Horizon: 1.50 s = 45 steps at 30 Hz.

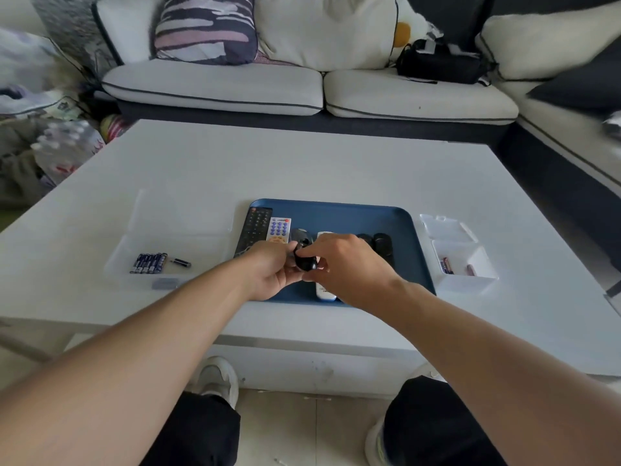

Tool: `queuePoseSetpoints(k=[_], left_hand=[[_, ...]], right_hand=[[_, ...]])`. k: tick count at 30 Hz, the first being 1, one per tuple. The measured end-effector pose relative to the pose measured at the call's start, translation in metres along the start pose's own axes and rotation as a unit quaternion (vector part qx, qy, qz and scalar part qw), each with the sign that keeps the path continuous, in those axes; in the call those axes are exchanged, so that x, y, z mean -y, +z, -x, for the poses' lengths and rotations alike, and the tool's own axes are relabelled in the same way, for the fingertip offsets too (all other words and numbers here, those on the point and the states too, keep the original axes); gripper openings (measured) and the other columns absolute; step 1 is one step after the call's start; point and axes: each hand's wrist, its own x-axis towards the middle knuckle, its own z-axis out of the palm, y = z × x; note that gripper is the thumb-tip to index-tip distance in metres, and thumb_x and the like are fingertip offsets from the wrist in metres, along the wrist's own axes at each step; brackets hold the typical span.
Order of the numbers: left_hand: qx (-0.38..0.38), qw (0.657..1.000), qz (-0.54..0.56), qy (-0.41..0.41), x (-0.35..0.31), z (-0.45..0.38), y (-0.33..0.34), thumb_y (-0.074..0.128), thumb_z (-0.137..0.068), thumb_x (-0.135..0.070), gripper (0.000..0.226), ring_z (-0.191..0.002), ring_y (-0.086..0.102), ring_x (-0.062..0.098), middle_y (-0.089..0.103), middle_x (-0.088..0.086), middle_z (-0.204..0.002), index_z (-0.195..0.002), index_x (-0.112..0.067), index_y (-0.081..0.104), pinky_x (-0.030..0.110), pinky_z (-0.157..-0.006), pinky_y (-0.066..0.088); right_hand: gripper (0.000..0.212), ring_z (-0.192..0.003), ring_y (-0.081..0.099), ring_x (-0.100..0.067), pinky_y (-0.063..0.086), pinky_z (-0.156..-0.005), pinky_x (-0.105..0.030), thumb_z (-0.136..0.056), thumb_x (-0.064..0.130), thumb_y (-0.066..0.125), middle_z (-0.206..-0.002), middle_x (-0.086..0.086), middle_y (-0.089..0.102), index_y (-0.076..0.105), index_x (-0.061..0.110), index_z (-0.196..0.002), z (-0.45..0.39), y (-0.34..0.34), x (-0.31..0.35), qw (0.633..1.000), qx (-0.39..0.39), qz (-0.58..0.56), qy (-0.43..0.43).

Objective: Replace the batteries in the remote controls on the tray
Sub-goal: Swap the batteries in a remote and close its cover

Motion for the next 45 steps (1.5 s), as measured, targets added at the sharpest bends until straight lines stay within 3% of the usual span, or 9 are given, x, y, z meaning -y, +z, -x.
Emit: queuePoseSetpoints(k=[5, 9, 14, 24, 28, 33, 37, 41, 45], left_hand=[[0.020, 0.998, -0.064, 0.007, 0.002, -0.002, -0.007, 0.040, -0.106, -0.005, 0.023, -0.073, 0.071, 0.030, 0.073, 0.014, -0.077, -0.119, -0.001, 0.060, 0.049, -0.092, 0.056], [0.017, 0.992, -0.121, 0.028, 0.000, 0.000, -0.021, 0.045, -0.105, -0.006, 0.023, -0.074, 0.075, 0.034, 0.075, 0.019, -0.090, -0.120, 0.003, 0.059, 0.044, -0.074, 0.063], [-0.038, 0.969, -0.217, 0.109, 0.000, 0.001, -0.041, 0.053, -0.099, -0.016, 0.020, -0.066, 0.074, 0.030, 0.076, 0.013, -0.094, -0.110, -0.008, 0.068, 0.049, -0.080, 0.062], [-0.175, 0.936, -0.204, 0.229, -0.019, 0.014, -0.076, 0.060, -0.097, -0.016, 0.013, -0.050, 0.061, 0.011, 0.074, 0.005, -0.082, -0.097, -0.013, 0.073, 0.019, -0.039, 0.044], [-0.233, 0.921, -0.182, 0.253, -0.022, 0.010, -0.098, 0.060, -0.095, -0.016, 0.015, -0.056, 0.061, 0.009, 0.073, -0.001, -0.076, -0.089, -0.018, 0.074, 0.021, -0.047, 0.046], [-0.314, 0.892, -0.206, 0.250, -0.020, -0.003, -0.135, 0.059, -0.092, -0.019, 0.017, -0.083, 0.069, 0.015, 0.075, -0.007, -0.081, -0.084, -0.022, 0.074, 0.032, -0.074, 0.056], [-0.401, 0.798, -0.388, 0.226, -0.015, -0.005, -0.163, 0.053, -0.092, -0.017, 0.022, -0.103, 0.063, 0.024, 0.075, -0.006, -0.099, -0.095, -0.030, 0.071, 0.036, -0.097, 0.045], [-0.422, 0.738, -0.473, 0.232, -0.007, -0.009, -0.190, 0.064, -0.087, -0.011, 0.031, -0.124, 0.051, 0.024, 0.069, -0.008, -0.115, -0.110, -0.031, 0.069, 0.042, -0.120, 0.021], [-0.395, 0.754, -0.437, 0.290, -0.005, -0.004, -0.199, 0.066, -0.081, 0.002, 0.045, -0.127, 0.045, 0.028, 0.060, 0.006, -0.130, -0.120, -0.021, 0.066, 0.037, -0.103, 0.040]], right_hand=[[0.029, -0.090, 0.064, -0.022, 0.042, -0.070, -0.025, -0.090, 0.029, 0.073, -0.103, 0.000, 0.069, 0.073, 0.028, -0.119, -0.004, 0.005, 0.006, 0.999, 0.029, 0.014, 0.027], [0.028, -0.094, 0.064, -0.021, 0.047, -0.071, -0.026, -0.093, 0.027, 0.071, -0.107, 0.002, 0.069, 0.071, 0.031, -0.120, -0.010, 0.013, 0.012, 0.997, 0.056, 0.050, 0.034], [0.033, -0.099, 0.063, -0.023, 0.053, -0.082, -0.034, -0.086, 0.023, 0.077, -0.115, 0.002, 0.062, 0.067, 0.026, -0.118, -0.008, 0.022, 0.014, 0.993, 0.091, 0.028, 0.064], [0.035, -0.096, 0.061, -0.021, 0.048, -0.075, -0.031, -0.084, 0.026, 0.080, -0.116, 0.001, 0.062, 0.062, 0.025, -0.115, -0.021, 0.038, 0.020, 0.980, 0.180, 0.055, 0.066], [0.031, -0.085, 0.063, -0.017, 0.051, -0.072, -0.032, -0.083, 0.046, 0.076, -0.102, 0.004, 0.066, 0.063, 0.030, -0.106, -0.036, 0.029, 0.024, 0.978, 0.184, 0.038, 0.094], [0.011, -0.094, 0.065, -0.019, 0.053, -0.079, -0.035, -0.091, 0.032, 0.065, -0.104, 0.007, 0.070, 0.067, 0.034, -0.102, -0.063, 0.036, 0.048, 0.990, 0.102, -0.015, 0.094], [0.021, -0.100, 0.065, -0.019, 0.055, -0.086, -0.039, -0.095, 0.016, 0.059, -0.110, 0.003, 0.069, 0.071, 0.027, -0.108, -0.087, 0.055, 0.074, 0.996, 0.049, -0.060, 0.043], [0.031, -0.116, 0.058, -0.018, 0.041, -0.090, -0.023, -0.099, 0.009, 0.056, -0.121, 0.000, 0.066, 0.068, 0.022, -0.124, -0.111, 0.075, 0.091, 0.997, 0.071, -0.014, -0.015], [0.035, -0.110, 0.064, -0.017, 0.046, -0.093, -0.024, -0.097, 0.005, 0.060, -0.126, 0.001, 0.066, 0.068, 0.023, -0.126, -0.129, 0.089, 0.099, 0.992, 0.124, -0.004, -0.027]])
